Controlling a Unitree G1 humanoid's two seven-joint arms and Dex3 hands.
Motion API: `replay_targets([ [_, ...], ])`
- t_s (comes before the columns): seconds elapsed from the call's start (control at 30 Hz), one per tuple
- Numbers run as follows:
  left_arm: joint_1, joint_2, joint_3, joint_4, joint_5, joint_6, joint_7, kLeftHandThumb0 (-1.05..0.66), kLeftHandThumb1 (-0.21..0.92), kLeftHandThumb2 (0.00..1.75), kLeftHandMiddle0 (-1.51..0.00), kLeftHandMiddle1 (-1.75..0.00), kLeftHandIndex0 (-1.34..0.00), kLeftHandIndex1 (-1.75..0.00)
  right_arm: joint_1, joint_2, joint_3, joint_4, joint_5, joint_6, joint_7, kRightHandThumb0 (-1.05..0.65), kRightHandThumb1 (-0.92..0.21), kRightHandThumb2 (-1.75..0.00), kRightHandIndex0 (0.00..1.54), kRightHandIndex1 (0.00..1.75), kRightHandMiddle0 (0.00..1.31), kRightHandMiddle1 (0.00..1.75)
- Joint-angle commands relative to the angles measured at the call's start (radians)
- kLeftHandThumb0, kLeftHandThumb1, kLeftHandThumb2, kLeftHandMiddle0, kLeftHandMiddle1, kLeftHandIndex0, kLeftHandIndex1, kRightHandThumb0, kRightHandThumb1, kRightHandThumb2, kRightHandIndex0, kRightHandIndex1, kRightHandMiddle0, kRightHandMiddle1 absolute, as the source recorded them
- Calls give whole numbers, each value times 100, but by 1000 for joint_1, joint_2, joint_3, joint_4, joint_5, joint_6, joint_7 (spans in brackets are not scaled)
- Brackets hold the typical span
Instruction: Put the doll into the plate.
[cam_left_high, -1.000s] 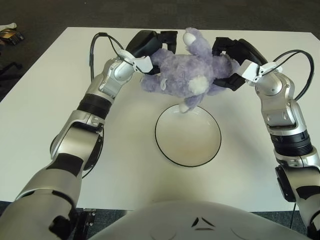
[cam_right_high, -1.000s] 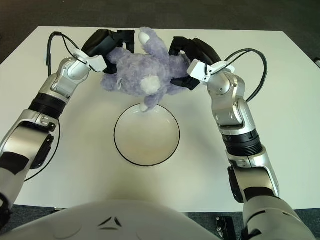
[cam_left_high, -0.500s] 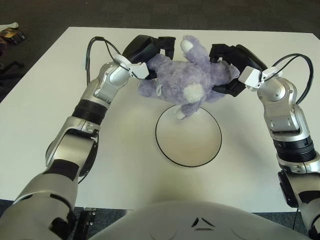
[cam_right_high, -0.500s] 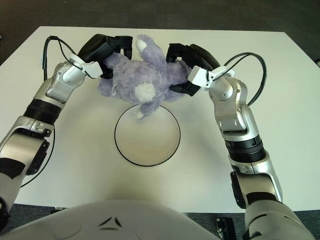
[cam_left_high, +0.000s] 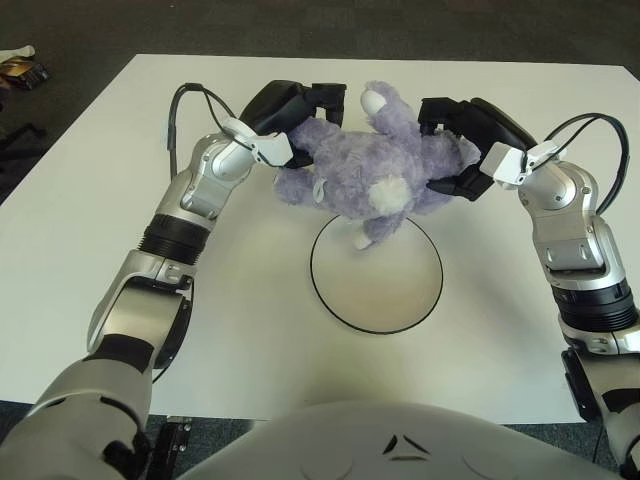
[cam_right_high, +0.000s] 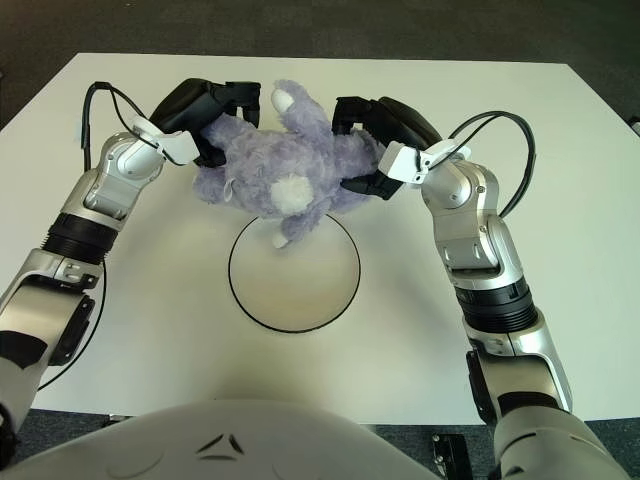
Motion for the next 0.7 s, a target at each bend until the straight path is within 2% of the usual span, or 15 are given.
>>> replay_targets([
  [0.0, 19, 24, 17, -37, 8, 40, -21, 0, -7, 175, -87, -175, -71, -172, 18, -12, -7, 1, 4, -39, -11, 57, -9, -159, 80, 175, 103, 175],
  [0.43, 16, 26, 17, -30, -15, 14, -40, 0, -7, 175, -87, -175, -70, -173, 19, -10, 5, 30, -10, -86, -27, 57, -8, -160, 81, 175, 104, 175],
  [0.67, 4, 31, 17, -4, -32, -21, -54, 0, -7, 175, -87, -175, -70, -174, 18, -1, -3, 38, 26, -95, -9, 58, -7, -162, 82, 175, 105, 175],
])
